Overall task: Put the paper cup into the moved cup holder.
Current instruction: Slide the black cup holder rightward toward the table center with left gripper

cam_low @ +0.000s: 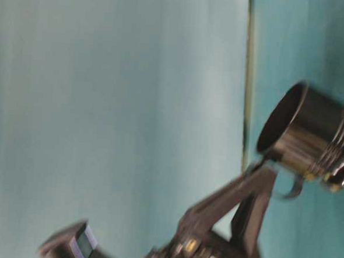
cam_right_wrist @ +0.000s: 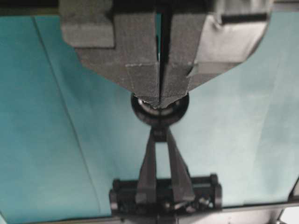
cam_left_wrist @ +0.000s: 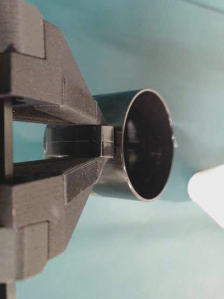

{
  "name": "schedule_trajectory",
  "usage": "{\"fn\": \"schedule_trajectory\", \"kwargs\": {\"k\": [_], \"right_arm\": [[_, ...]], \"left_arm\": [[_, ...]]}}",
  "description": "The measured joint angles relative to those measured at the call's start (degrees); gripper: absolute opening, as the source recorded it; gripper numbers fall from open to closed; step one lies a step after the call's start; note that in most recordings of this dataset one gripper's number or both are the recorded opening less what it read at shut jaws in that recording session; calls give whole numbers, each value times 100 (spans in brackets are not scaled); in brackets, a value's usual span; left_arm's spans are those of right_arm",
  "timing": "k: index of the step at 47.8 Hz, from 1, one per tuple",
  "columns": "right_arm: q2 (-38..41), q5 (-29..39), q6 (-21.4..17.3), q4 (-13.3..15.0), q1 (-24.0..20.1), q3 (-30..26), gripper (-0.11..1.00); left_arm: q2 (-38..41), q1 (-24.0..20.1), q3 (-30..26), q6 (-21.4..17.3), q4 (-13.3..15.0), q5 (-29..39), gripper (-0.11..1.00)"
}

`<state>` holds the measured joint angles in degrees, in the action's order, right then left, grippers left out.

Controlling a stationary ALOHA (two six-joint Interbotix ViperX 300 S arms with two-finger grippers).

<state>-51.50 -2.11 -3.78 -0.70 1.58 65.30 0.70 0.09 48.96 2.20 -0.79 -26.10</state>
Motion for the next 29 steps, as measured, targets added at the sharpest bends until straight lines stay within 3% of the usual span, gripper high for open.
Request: {"fn": "schedule_trajectory", "kwargs": {"k": [29], "right_arm": [[0,105,0,-9,9,-9,2]], "left_arm": [[721,-141,-527,-88,0,-44,21]]}}
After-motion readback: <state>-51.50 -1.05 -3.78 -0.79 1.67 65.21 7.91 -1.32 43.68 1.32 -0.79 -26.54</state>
